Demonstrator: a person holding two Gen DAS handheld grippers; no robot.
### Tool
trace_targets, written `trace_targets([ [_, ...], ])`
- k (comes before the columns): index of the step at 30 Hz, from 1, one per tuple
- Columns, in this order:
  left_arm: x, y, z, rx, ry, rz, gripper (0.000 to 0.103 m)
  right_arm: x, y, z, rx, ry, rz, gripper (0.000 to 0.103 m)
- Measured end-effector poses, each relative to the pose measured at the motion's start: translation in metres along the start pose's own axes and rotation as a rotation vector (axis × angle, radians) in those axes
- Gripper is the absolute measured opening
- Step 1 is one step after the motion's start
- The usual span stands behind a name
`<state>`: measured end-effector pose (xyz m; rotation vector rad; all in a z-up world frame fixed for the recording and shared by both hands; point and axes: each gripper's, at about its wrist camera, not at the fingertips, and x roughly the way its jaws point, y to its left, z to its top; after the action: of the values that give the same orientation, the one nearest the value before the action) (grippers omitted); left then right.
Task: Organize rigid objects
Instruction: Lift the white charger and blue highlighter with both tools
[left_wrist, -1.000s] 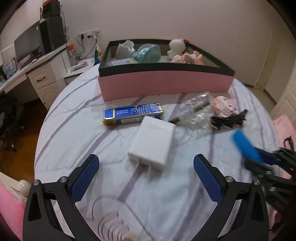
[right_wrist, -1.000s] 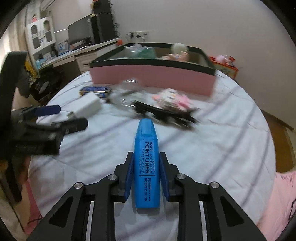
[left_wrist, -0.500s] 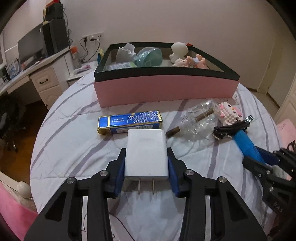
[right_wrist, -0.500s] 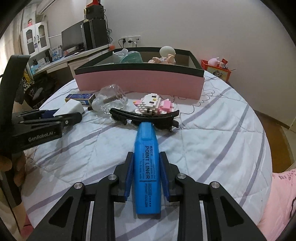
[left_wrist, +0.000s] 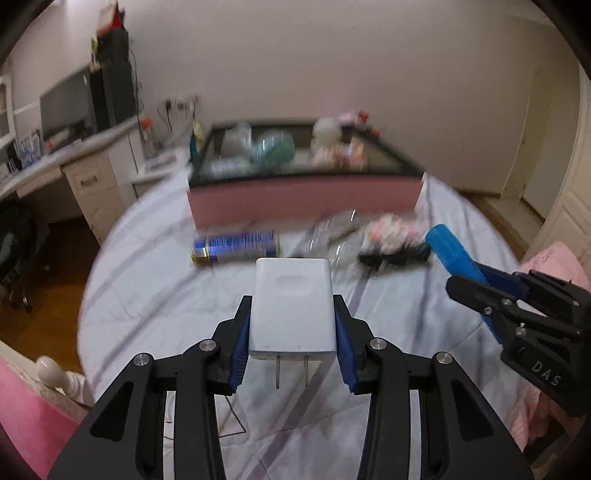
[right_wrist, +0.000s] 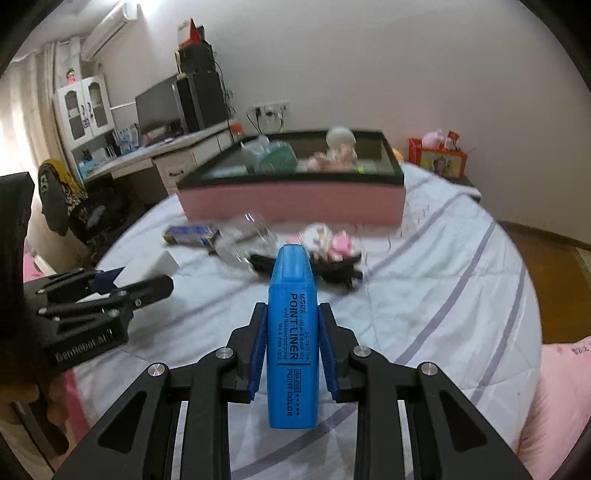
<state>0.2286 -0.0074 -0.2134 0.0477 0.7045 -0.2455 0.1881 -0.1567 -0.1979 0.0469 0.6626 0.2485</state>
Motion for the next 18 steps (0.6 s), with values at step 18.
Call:
trace_targets([
  [18, -0.128, -0.033, 0.053, 0.044, -0.412, 0.091, 0.041, -0.098, 0.040, 0.066, -0.086, -0.335, 0.000, 0.027],
])
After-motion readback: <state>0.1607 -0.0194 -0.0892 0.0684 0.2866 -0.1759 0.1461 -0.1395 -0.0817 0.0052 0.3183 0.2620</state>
